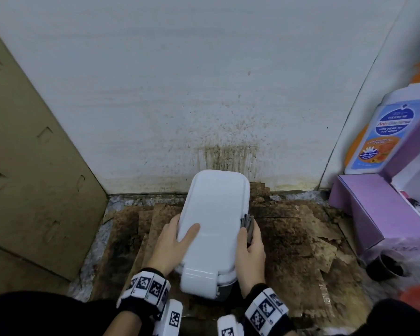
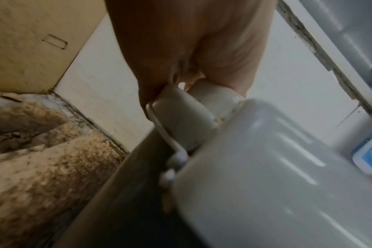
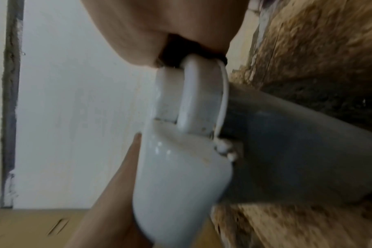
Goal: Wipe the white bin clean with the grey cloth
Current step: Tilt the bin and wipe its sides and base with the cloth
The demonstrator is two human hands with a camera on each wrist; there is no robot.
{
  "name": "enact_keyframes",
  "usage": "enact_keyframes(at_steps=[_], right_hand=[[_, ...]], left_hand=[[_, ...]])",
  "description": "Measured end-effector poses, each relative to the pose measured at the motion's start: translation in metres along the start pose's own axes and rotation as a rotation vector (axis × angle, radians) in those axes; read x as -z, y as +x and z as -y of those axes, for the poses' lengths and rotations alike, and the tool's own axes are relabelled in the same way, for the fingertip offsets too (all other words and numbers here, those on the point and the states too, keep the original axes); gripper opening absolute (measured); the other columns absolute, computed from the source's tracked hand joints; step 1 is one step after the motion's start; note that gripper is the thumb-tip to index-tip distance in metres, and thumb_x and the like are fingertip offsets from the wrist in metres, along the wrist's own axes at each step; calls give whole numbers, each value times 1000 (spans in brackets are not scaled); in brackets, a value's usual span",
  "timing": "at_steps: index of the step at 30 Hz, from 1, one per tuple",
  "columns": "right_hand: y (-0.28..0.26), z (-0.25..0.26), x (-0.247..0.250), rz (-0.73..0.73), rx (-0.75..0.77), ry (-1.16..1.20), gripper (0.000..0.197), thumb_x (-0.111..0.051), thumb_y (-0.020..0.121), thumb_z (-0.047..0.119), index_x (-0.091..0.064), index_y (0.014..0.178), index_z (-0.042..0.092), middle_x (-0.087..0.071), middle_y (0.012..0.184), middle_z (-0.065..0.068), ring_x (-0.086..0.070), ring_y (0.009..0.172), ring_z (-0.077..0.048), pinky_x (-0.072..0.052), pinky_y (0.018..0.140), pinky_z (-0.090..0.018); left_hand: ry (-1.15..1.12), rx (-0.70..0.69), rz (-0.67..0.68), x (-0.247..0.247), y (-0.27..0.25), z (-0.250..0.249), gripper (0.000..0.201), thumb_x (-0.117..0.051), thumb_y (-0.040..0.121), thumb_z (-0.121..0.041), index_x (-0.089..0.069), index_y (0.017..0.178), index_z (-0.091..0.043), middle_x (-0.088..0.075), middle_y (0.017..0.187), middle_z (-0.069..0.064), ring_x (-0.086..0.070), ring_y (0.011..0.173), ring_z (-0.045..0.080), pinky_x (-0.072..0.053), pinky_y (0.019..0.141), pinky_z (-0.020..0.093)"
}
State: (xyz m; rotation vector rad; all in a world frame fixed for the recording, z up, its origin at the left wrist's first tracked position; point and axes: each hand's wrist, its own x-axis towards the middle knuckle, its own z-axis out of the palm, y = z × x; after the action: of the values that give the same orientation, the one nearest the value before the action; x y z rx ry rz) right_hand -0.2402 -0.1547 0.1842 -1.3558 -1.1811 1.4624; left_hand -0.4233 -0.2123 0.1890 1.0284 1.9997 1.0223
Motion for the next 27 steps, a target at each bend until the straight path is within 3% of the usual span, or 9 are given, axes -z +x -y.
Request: enact_keyframes(at_steps=[3,5,7,9,11,16,21,24,27], right_hand=[[-17,-13,-17,-122,2,-48,53,-40,103,40,-25,153,36,-40,152,10,-43,135,-12,-40,112,-43],[-29,-19,-28,-132,22,-76,58,-37,103,41,-16,156,34,-27,158,12,-30,144,-12,-31,118,-42],[-37,-17,-36,-117,28,-102,61,-34,103,42,-8,157,31,-17,160,13,-20,147,-11,-24,119,-35],[-33,-14,-39,-104,21,-106,62,-32,104,41,-5,158,28,-13,162,12,-16,148,-11,-21,119,-33],[-23,-12,-37,-101,-9,-107,62,-31,104,43,-4,158,27,-10,164,9,-15,149,-14,-20,122,-39],[19,0,-18,15,-94,-97,67,-29,104,46,6,157,27,0,166,6,-11,152,-21,-17,122,-44],[67,20,-4,71,-121,-143,69,-29,104,49,10,156,28,3,166,2,-12,151,-28,-21,121,-50],[94,29,1,91,-120,-154,69,-30,103,51,8,157,30,1,167,2,-13,152,-27,-21,120,-51],[119,33,11,149,-119,-124,66,-34,101,54,-7,158,33,-16,165,3,-24,149,-25,-27,118,-51]], left_hand=[[74,-86,131,18,14,-5,55,-60,88,-65,-52,134,-37,-63,124,-16,-63,107,1,-55,92,40],[160,-99,191,29,23,-3,56,-58,87,-70,-51,135,-43,-62,127,-18,-60,112,3,-53,96,41],[175,-73,210,35,29,4,57,-57,85,-73,-50,136,-47,-62,127,-20,-60,114,4,-52,97,42],[193,-66,191,34,30,7,57,-53,85,-77,-47,135,-52,-62,126,-20,-59,116,7,-52,97,44],[224,-56,162,29,27,8,54,-49,86,-78,-47,134,-53,-61,125,-15,-56,117,11,-48,99,45],[350,20,-43,14,8,7,52,-36,95,-68,-56,127,-32,-59,119,-5,-54,117,18,-43,100,44],[398,169,-99,14,-13,16,62,-28,92,-74,-53,123,-27,-55,120,1,-54,113,24,-45,98,45],[326,196,-102,13,-31,21,65,-27,81,-86,-50,106,-32,-54,109,-2,-56,104,22,-48,93,45],[301,238,-102,11,-46,21,67,-31,76,-90,-47,102,-31,-57,104,-6,-59,97,19,-50,88,41]])
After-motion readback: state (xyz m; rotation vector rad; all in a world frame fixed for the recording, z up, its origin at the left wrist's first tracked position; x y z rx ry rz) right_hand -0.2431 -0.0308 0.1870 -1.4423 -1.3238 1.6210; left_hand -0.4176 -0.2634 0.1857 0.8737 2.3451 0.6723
